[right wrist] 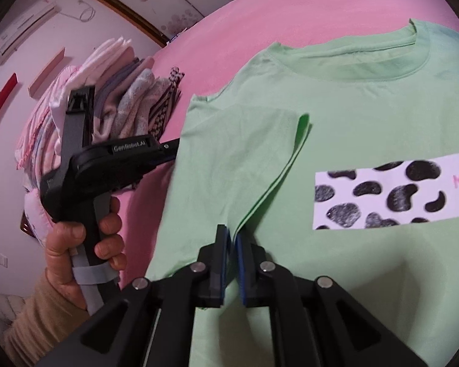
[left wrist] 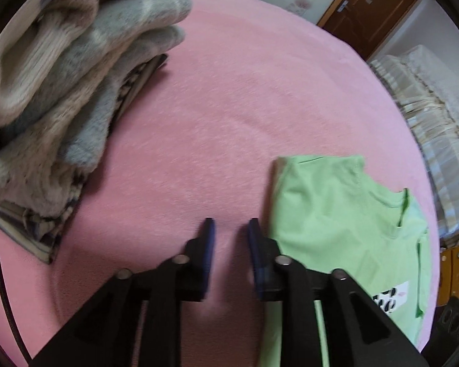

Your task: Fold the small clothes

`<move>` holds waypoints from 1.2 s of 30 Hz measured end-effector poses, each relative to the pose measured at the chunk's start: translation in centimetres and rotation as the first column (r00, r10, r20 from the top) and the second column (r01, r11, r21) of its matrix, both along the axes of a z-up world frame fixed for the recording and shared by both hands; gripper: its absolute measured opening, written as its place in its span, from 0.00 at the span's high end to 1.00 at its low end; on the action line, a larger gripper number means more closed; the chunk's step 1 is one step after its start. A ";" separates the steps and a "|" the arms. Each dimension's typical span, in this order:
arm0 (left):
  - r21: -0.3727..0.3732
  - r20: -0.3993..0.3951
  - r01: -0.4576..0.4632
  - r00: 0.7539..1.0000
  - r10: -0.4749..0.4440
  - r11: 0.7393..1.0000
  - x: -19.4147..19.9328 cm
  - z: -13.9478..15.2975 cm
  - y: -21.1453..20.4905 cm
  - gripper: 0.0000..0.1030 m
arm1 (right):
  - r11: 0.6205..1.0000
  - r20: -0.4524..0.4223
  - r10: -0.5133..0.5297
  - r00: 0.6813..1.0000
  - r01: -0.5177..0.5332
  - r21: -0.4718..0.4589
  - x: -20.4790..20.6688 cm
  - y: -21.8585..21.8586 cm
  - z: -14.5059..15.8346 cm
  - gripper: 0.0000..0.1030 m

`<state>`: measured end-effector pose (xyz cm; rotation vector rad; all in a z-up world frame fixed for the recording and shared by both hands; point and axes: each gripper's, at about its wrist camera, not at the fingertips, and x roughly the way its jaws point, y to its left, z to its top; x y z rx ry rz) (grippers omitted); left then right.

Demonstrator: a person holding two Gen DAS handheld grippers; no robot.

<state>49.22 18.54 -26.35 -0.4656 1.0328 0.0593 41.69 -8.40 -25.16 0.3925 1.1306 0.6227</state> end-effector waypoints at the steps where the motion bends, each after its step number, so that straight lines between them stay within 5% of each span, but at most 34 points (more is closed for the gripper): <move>1: -0.003 0.009 0.006 1.000 -0.006 1.000 0.2 0.2 0.0 0.72 | 1.000 0.009 -0.011 1.000 0.011 0.000 0.2 -0.3 0.3 0.87; 7: -0.017 0.013 0.032 0.999 -0.031 0.999 1.7 0.4 -0.9 0.47 | 0.995 0.048 -0.092 0.995 0.094 -0.037 2.4 -2.6 0.6 0.86; 14: -0.172 0.055 -0.018 0.998 0.027 0.985 0.8 1.2 0.3 0.30 | 0.989 0.025 -0.138 0.990 0.140 -0.047 5.2 -3.5 -0.7 0.86; 26: -0.146 0.058 0.027 0.998 -0.019 0.989 0.9 0.9 -1.5 0.30 | 0.990 0.024 -0.136 0.990 0.137 -0.025 6.4 -2.7 -1.4 0.86; 30: -0.038 0.064 0.057 0.997 -0.054 0.998 1.5 1.3 -3.2 0.31 | 0.991 0.028 -0.132 0.991 0.133 -0.029 6.4 -2.5 -1.4 0.86; 33: 0.015 0.042 0.098 0.994 -0.099 0.995 2.0 0.8 -3.9 0.67 | 0.991 0.037 -0.128 0.991 0.130 -0.039 6.6 -2.3 -1.2 0.86; 34: 0.040 0.032 0.111 0.993 -0.112 0.993 2.3 0.6 -4.4 0.87 | 0.991 0.041 -0.126 0.991 0.128 -0.045 6.6 -2.1 -1.1 0.86; 36: 0.077 0.039 0.125 0.991 -0.129 0.989 2.3 0.7 -4.7 0.94 | 0.990 0.053 -0.118 0.992 0.121 -0.066 6.8 -1.6 -1.0 0.86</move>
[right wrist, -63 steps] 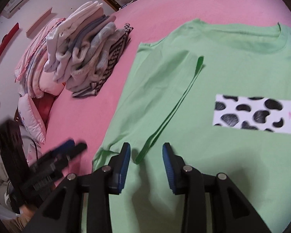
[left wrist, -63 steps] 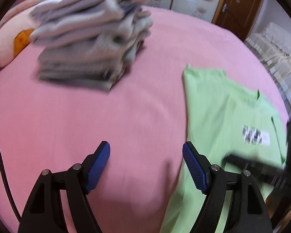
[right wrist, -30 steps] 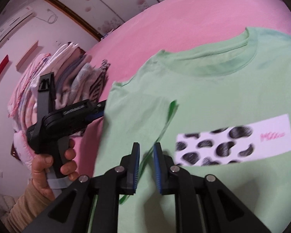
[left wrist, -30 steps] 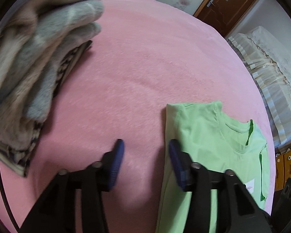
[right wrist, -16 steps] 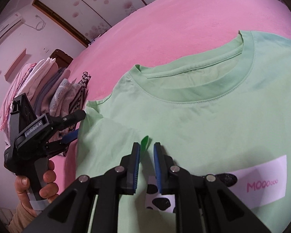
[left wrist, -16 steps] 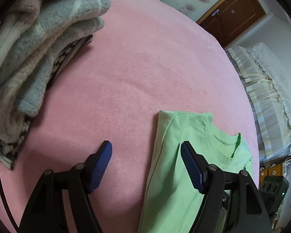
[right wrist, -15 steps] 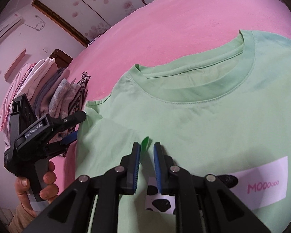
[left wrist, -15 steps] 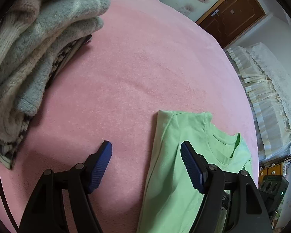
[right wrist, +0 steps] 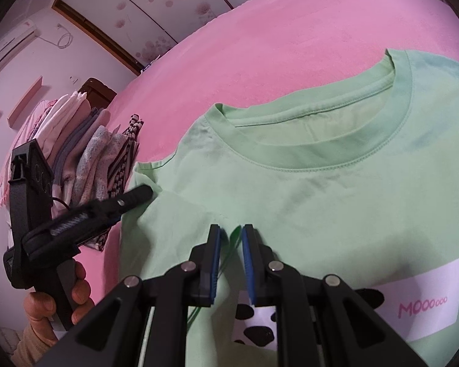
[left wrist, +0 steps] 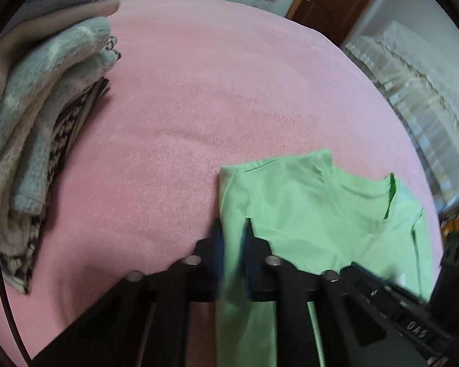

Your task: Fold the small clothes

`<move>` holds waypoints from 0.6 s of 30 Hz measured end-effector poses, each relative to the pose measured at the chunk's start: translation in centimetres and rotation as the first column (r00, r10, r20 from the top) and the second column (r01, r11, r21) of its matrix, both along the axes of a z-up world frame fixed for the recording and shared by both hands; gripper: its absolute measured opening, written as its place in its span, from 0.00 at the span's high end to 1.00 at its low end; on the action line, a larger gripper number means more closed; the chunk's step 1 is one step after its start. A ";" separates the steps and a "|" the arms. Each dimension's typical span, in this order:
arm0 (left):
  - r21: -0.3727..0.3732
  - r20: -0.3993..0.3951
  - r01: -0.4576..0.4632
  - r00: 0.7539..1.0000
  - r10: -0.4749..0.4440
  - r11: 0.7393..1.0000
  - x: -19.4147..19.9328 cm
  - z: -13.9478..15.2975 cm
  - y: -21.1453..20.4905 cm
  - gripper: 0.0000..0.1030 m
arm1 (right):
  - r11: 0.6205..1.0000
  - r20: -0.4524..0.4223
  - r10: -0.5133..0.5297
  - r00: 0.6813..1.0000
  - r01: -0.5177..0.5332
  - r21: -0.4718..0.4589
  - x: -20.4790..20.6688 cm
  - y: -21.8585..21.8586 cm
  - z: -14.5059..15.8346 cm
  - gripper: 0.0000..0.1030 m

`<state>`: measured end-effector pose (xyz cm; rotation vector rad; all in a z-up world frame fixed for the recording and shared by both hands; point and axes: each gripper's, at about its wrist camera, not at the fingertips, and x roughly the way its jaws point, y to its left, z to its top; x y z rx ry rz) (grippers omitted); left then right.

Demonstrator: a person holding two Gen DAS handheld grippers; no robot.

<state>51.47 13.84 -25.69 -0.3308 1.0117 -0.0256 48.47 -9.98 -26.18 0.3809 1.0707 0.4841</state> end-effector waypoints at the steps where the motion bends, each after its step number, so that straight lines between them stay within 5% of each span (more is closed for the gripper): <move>1: 0.018 0.013 -0.005 1.000 0.005 1.000 -0.2 0.1 0.1 0.96 | 1.000 0.008 0.007 1.000 -0.007 -0.011 0.1 0.4 0.1 0.86; 6: 0.005 0.025 0.006 1.000 -0.006 1.000 -0.1 0.3 1.3 0.97 | 0.994 0.052 0.059 0.997 -0.054 -0.092 0.3 2.7 0.6 0.86; 13: 0.100 0.017 0.132 0.991 -0.134 0.986 0.0 -0.5 2.0 0.95 | 0.993 0.053 0.078 0.996 -0.073 -0.093 -0.2 3.6 0.9 0.86; 18: 0.180 -0.001 0.138 0.990 -0.140 0.974 -0.4 -0.1 0.7 0.81 | 0.992 0.037 0.097 0.995 -0.093 -0.088 -2.7 2.5 1.7 0.86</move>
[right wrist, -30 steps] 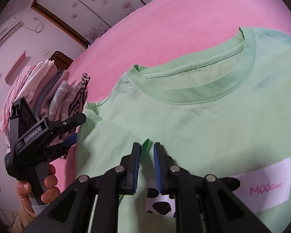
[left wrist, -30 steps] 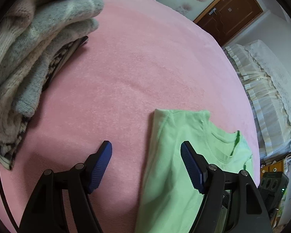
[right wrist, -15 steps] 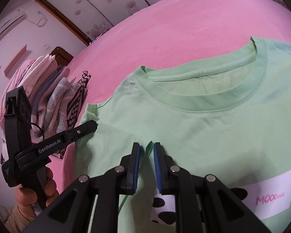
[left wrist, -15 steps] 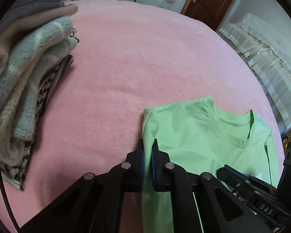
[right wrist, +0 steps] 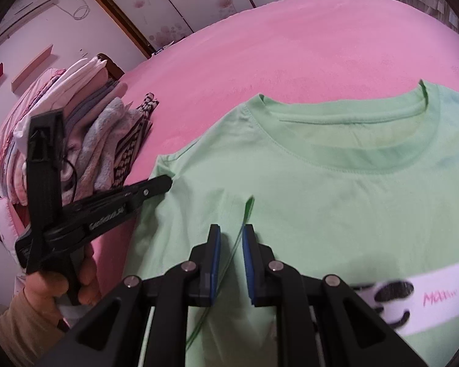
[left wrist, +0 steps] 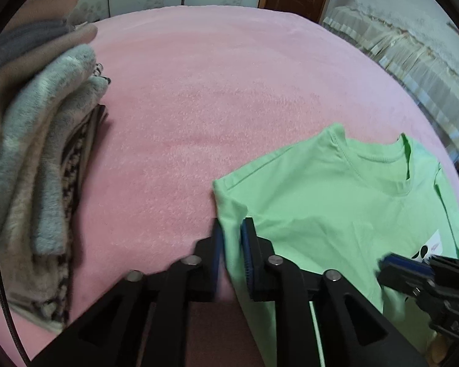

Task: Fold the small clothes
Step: 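Open the right tool and release the shirt near the collar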

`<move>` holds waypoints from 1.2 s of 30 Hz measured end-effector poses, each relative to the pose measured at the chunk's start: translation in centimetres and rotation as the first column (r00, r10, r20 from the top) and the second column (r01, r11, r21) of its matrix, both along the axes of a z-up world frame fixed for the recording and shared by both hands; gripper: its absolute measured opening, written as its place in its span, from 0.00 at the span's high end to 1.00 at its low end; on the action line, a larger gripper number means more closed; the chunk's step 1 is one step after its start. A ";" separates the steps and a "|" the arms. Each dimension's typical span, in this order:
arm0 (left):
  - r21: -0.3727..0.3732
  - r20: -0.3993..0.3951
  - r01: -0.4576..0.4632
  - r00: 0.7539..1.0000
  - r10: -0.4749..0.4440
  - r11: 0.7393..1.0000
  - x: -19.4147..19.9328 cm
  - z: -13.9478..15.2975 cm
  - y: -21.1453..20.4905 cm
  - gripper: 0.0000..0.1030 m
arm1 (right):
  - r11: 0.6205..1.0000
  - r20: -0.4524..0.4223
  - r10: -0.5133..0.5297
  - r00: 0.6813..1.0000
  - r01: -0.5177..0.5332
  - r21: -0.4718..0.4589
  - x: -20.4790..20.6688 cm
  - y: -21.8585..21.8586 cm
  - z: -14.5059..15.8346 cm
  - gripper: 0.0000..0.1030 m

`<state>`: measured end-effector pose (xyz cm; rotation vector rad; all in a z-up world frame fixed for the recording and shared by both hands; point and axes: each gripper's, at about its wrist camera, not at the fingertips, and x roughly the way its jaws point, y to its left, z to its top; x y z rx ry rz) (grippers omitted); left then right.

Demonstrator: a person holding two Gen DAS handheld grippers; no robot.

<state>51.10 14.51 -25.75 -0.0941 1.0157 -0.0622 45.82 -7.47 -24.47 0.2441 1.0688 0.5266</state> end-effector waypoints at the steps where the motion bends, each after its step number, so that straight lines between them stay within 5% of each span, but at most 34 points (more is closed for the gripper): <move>1: 0.020 -0.003 -0.008 1.000 0.008 1.000 -0.5 0.4 -0.1 0.69 | 1.000 -0.001 0.004 1.000 -0.004 -0.003 -0.6 -0.3 0.2 0.86; 4: 0.096 0.011 -0.024 1.000 0.023 0.995 -3.1 2.0 -0.6 0.48 | 1.000 0.015 0.022 1.000 -0.022 -0.010 -3.4 -1.2 1.3 0.86; 8: 0.165 0.032 -0.061 0.998 0.056 0.984 -9.0 3.9 -1.3 0.48 | 0.998 0.051 0.047 0.998 -0.045 -0.036 -8.1 -3.0 2.6 0.86; 16: 0.041 0.008 -0.145 0.989 0.144 0.989 -19.5 2.9 -2.9 0.48 | 0.993 0.075 0.060 0.995 -0.051 -0.110 -18.0 -7.7 3.6 0.86; 19: 0.049 0.002 -0.164 0.986 0.164 0.985 -20.2 1.8 -4.4 0.48 | 0.992 0.051 0.057 0.997 -0.050 -0.119 -20.2 -9.1 3.3 0.86; 23: 0.187 0.004 -0.198 0.980 0.201 0.962 -19.2 0.2 -5.2 0.48 | 0.989 0.044 0.021 0.999 -0.014 -0.144 -21.8 -11.2 3.2 0.86; 36: 0.155 0.014 -0.252 0.967 0.253 0.955 -20.4 -0.8 -2.7 0.36 | 0.966 0.029 -0.170 0.985 0.173 -0.190 -22.4 -20.1 1.9 0.86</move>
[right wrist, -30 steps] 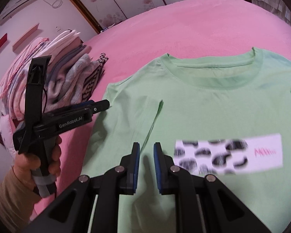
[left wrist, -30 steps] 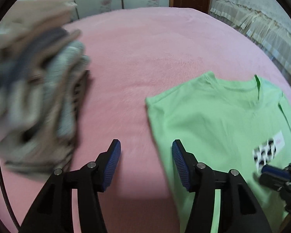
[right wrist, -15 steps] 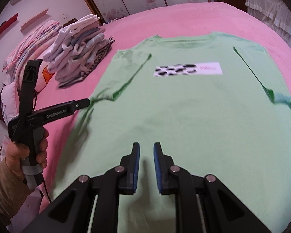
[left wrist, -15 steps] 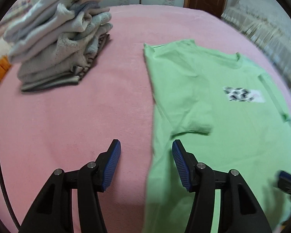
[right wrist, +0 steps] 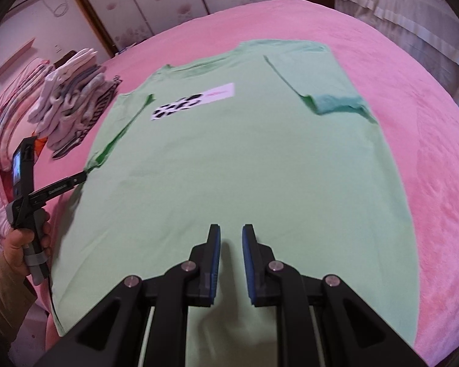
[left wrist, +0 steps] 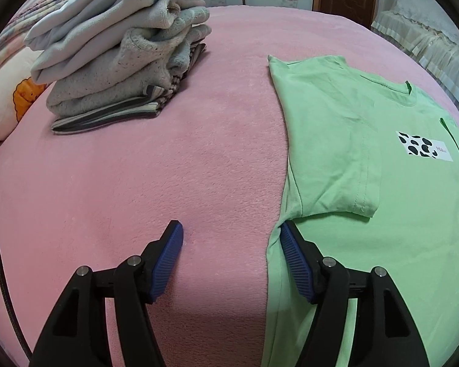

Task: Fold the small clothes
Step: 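Open the right tool and release the shirt near the collar, then move both tools down to the hem of the green shirt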

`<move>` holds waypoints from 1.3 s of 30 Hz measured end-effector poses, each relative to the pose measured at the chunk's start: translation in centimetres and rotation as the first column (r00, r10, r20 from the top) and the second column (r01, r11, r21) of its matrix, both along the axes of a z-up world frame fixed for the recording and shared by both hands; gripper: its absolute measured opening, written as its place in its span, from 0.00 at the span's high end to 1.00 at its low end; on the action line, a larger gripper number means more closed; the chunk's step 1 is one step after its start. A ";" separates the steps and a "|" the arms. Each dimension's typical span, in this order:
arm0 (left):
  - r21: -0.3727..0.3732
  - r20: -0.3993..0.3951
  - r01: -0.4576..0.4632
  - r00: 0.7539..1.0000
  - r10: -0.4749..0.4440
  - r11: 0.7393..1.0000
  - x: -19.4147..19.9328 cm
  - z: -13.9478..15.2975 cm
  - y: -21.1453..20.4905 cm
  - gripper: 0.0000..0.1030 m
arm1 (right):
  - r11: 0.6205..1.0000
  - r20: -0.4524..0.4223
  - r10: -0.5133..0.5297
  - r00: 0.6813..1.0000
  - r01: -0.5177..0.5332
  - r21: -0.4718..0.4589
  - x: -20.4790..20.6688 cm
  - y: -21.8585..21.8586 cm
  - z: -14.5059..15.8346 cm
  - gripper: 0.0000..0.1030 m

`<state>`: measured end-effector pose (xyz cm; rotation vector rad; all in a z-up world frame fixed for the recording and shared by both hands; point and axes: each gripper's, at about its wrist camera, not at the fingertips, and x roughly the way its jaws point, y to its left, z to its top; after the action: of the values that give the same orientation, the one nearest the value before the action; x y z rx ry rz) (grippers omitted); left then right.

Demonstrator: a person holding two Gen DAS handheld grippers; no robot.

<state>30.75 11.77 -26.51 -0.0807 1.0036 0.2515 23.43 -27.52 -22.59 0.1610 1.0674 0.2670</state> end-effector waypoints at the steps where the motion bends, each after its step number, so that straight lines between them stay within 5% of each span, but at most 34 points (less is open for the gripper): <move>1: 0.000 -0.002 -0.001 1.000 0.001 1.000 0.0 0.0 -0.1 0.36 | 1.000 -0.002 -0.010 1.000 0.010 -0.001 -0.1 -0.4 -0.1 0.86; 10: -0.025 0.009 0.018 1.000 -0.017 1.000 -3.4 1.9 -1.5 0.33 | 0.998 0.020 -0.037 0.999 0.038 -0.048 -1.4 -2.6 0.0 0.86; 22: 0.078 -0.046 0.000 0.999 0.003 0.997 -10.0 0.7 -3.8 0.32 | 0.988 0.019 -0.065 0.998 0.067 -0.137 -3.1 -5.6 -0.8 0.86; 39: 0.096 -0.042 -0.056 0.997 0.060 0.994 -19.0 3.4 -3.1 0.28 | 0.985 0.044 -0.089 0.995 0.095 -0.148 -11.9 -8.6 2.1 0.86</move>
<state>11.70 8.70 -23.16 -0.0180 1.0335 0.3547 11.50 -36.12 -20.53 0.0700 1.0358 0.1057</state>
